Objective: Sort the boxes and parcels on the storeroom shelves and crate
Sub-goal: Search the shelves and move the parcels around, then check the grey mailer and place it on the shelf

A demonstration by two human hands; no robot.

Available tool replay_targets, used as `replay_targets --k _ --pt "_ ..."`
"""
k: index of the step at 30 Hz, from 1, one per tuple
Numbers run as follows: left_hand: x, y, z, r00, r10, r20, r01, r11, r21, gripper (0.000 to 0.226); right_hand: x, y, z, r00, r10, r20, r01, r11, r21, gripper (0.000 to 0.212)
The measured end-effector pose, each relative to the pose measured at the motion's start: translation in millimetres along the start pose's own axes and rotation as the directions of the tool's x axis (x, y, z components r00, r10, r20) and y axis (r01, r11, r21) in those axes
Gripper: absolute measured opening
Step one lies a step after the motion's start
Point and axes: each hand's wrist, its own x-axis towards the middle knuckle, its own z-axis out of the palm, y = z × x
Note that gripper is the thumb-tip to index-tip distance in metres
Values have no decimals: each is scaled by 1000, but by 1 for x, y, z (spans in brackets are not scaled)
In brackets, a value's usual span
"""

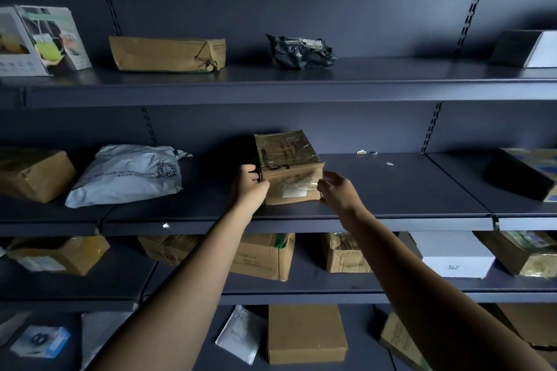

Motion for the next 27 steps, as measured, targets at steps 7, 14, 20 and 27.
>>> replay_targets --k 7,14,20,27 --pt "-17 -6 -3 999 -46 17 46 999 3 48 -16 -16 17 991 -58 124 43 992 122 31" --pt "-23 -18 -55 997 -49 -64 45 998 -53 40 -36 -41 74 971 -98 217 48 973 224 23" --pt "-17 -35 -147 994 11 -113 -17 998 -56 37 -59 -66 152 970 -125 210 88 980 177 28" --pt "4 -75 -265 994 32 -105 -37 998 -45 33 -90 -86 264 978 -98 186 60 978 201 20"
